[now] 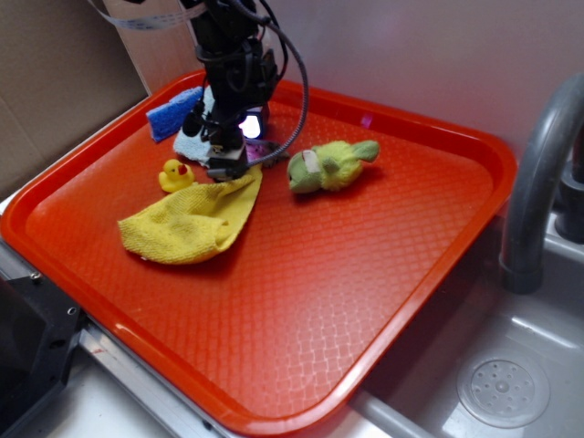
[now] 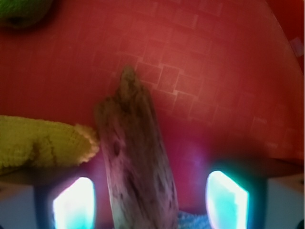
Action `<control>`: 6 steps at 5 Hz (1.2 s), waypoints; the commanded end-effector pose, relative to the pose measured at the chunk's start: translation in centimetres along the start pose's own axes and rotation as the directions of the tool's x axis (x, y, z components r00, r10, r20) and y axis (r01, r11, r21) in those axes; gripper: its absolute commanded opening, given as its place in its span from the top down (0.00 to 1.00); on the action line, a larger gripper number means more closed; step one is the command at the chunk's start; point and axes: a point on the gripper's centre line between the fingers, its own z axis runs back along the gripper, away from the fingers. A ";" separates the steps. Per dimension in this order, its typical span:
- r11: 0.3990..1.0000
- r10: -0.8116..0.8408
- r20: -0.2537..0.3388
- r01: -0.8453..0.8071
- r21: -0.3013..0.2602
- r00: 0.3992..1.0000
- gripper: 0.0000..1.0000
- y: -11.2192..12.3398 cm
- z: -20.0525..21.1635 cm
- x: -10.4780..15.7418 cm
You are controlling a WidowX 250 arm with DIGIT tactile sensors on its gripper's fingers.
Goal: Grab the wood chip.
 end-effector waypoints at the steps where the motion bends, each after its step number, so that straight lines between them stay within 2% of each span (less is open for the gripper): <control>1: 1.000 0.015 -0.009 -0.015 -0.017 1.000 1.00 -1.0 -1.1 0.1; 4: 0.999 0.033 0.002 -0.032 -0.023 0.999 1.00 -0.7 -0.8 -0.1; 5: 0.963 0.262 0.098 -0.267 0.037 0.960 1.00 0.6 3.0 -1.7; 6: 0.865 0.494 0.236 -0.500 -0.039 0.837 1.00 2.5 7.4 -5.1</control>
